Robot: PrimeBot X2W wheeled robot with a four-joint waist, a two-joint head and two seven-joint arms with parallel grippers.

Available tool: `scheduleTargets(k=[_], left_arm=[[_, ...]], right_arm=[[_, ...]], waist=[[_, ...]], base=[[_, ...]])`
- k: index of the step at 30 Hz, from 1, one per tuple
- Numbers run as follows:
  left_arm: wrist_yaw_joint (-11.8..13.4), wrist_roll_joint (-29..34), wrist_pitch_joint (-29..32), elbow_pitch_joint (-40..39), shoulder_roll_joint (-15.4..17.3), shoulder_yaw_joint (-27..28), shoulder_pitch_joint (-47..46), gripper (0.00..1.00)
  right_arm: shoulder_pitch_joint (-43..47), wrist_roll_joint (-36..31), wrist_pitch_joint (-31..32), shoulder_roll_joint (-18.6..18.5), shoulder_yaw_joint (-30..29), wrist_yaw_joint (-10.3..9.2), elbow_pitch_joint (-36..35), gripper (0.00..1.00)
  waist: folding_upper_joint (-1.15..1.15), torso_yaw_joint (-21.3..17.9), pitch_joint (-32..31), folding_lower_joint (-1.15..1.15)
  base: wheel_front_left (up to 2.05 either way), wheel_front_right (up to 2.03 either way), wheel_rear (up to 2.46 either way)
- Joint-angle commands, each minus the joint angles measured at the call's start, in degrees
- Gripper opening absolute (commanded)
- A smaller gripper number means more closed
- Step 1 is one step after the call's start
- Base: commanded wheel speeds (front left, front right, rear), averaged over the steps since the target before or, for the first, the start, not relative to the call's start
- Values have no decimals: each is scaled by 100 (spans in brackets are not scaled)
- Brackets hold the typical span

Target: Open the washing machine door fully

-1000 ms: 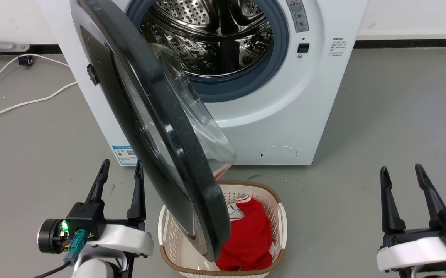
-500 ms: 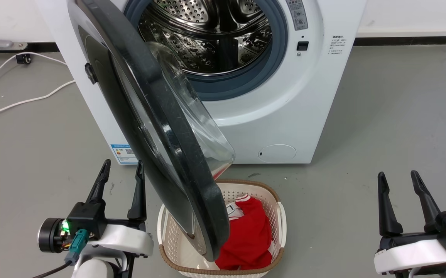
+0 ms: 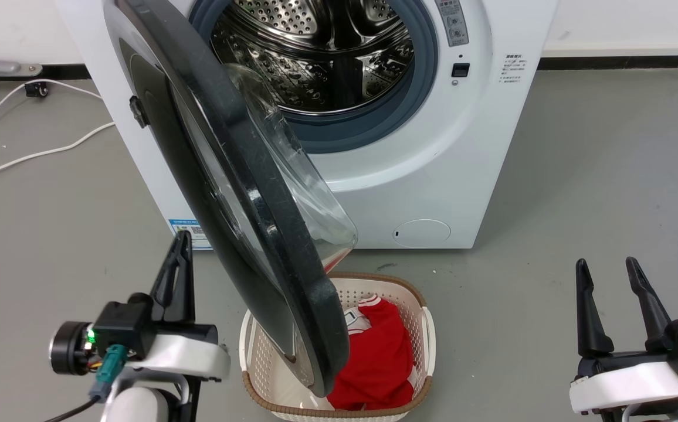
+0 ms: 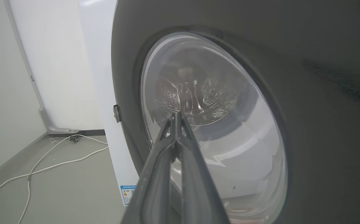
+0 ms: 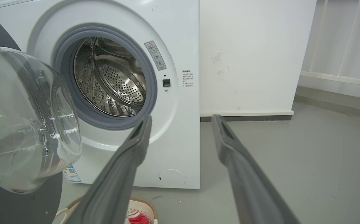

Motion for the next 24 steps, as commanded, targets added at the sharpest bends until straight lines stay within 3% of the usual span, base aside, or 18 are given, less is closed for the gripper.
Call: scheduleTargets(k=[1,16,24], left_arm=[[23,-31,-13,-154,-3,46,-98,0],[41,128,-12,-1951,65,85,-607,0],[-93,140,-12,-2965,91,-297,-916,0]], right_arm=[[-49,40,-32,21,-1,-4,19,100],[12,-27,2,20,2,-4,50,100],[90,-33,42,19,-51,-4,29,100]], waist=[[0,5,-2,0],[0,69,-78,0],[0,55,-93,0]], base=[[0,0,0],[0,0,0],[0,0,0]])
